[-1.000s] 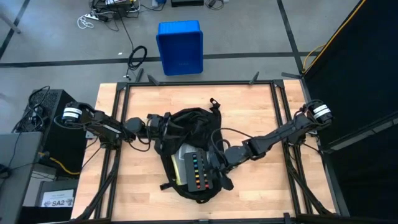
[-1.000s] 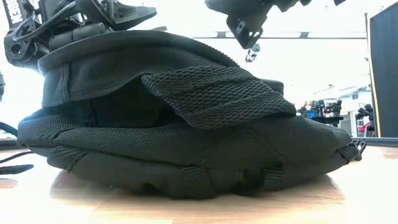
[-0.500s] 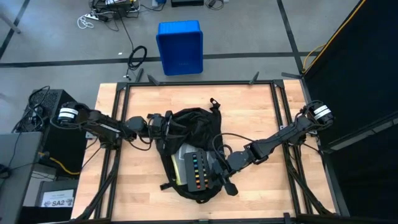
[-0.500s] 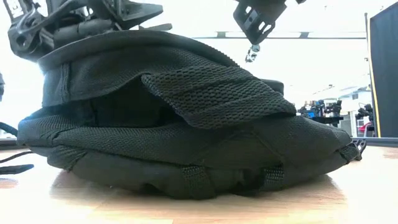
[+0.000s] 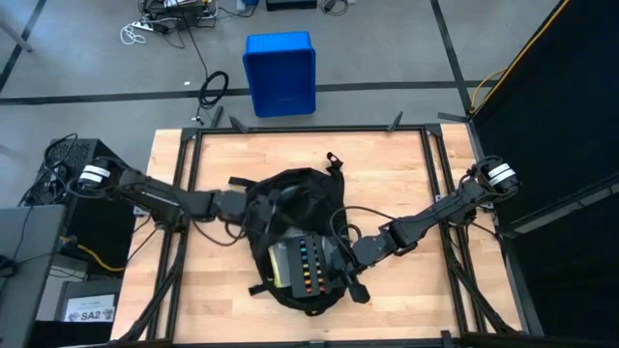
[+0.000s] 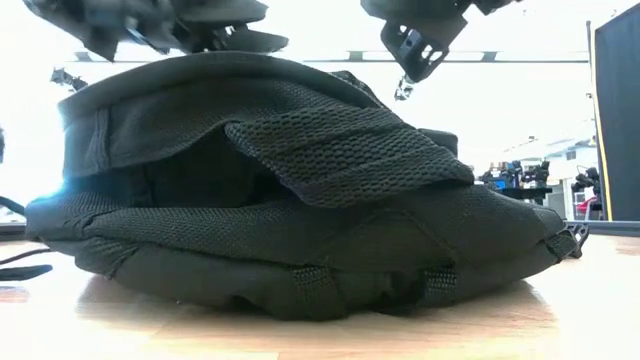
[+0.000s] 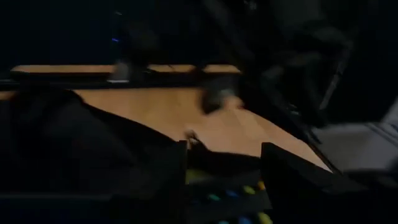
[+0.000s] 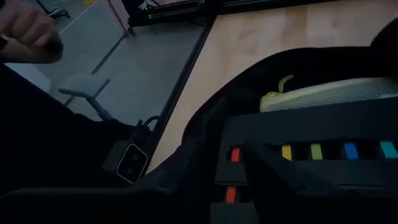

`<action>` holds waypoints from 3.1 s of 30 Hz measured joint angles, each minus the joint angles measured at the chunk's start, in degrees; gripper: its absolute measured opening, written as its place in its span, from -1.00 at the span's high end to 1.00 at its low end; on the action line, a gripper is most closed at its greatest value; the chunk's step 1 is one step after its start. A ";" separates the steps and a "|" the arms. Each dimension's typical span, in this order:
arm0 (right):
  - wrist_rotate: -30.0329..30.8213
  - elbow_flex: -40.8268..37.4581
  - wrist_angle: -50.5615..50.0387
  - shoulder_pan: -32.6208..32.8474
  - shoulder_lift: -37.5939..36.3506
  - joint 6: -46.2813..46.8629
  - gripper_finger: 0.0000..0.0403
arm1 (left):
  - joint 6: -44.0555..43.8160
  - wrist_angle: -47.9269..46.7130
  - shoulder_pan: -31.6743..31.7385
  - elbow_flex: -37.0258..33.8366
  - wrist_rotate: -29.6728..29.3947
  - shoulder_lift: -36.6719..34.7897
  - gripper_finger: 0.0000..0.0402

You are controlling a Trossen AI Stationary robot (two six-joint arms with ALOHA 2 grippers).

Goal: Unpack backpack
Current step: Open the black backpack

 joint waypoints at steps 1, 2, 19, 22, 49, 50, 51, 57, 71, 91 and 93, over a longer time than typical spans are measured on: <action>0.00 0.00 -0.18 0.15 0.00 0.55 0.46 | -0.04 0.29 -1.83 0.02 -0.84 -0.02 0.16; -0.01 0.00 -0.32 0.35 0.00 1.34 0.46 | -0.04 0.57 -3.78 0.04 -1.60 0.00 0.18; 10.32 0.00 -15.92 5.26 0.00 11.17 0.58 | -10.66 -8.48 -25.35 0.04 -36.46 1.98 0.35; 11.78 0.00 -16.21 5.26 0.00 11.29 0.60 | -10.62 -8.40 -25.35 0.04 -36.48 3.20 0.35; 15.87 0.04 6.42 -19.61 0.00 -1.40 0.62 | 3.82 1.81 -19.17 -0.04 -37.24 2.30 0.25; 16.08 0.04 4.53 -21.07 0.00 -0.24 0.62 | 5.18 1.73 -19.34 0.16 -37.21 1.74 0.25; 16.10 0.04 2.72 -22.38 0.00 0.53 0.63 | 6.64 1.69 -19.45 0.49 -37.12 1.20 0.25; 13.62 0.04 -0.90 -26.05 0.00 2.29 0.65 | 16.37 -4.05 -20.04 5.28 -37.09 -2.40 0.16; 10.91 0.00 -1.02 -26.84 -1.79 1.76 0.64 | 11.63 -14.17 -26.03 10.53 -37.13 4.95 -0.22; 12.93 0.00 -10.22 -7.28 -16.93 -5.58 0.64 | 8.29 -12.54 -28.43 10.49 -40.02 16.52 -0.21; 16.34 0.00 -10.88 -3.92 -16.64 -5.90 0.65 | 8.72 -12.37 -28.43 10.49 -41.79 16.50 -0.21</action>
